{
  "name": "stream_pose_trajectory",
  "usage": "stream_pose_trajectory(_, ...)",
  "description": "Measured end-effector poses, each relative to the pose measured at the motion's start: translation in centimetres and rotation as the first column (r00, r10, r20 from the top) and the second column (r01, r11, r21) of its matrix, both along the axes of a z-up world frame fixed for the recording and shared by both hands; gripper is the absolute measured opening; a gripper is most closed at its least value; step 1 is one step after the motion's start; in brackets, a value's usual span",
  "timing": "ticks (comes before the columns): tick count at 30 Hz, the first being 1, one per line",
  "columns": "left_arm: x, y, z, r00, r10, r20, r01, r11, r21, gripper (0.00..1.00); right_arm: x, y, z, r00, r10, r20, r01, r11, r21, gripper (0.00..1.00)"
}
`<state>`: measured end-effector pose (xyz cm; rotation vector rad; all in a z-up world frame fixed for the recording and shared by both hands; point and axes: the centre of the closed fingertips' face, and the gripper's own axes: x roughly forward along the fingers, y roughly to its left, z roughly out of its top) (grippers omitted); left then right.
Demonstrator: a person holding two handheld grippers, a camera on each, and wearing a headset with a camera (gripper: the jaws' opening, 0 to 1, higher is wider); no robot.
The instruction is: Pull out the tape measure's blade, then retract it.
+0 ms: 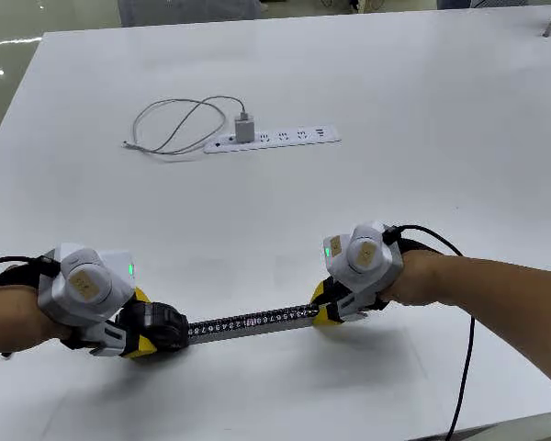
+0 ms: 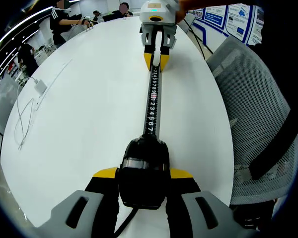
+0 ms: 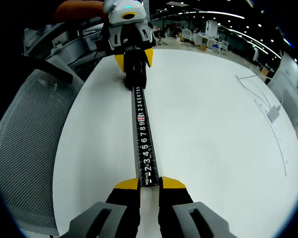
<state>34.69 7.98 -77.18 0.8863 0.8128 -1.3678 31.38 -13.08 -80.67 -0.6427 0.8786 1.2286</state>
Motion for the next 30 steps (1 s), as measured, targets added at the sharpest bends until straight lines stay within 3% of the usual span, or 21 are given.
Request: stream_pose_trajectory(30,0.3,0.0,-0.2,1.000,0.002,-0.006,-0.002,1.000,-0.002,0.31,-0.2,-1.3,0.0,1.000,0.007,0.002,-0.007,1.000,-0.012,0.09)
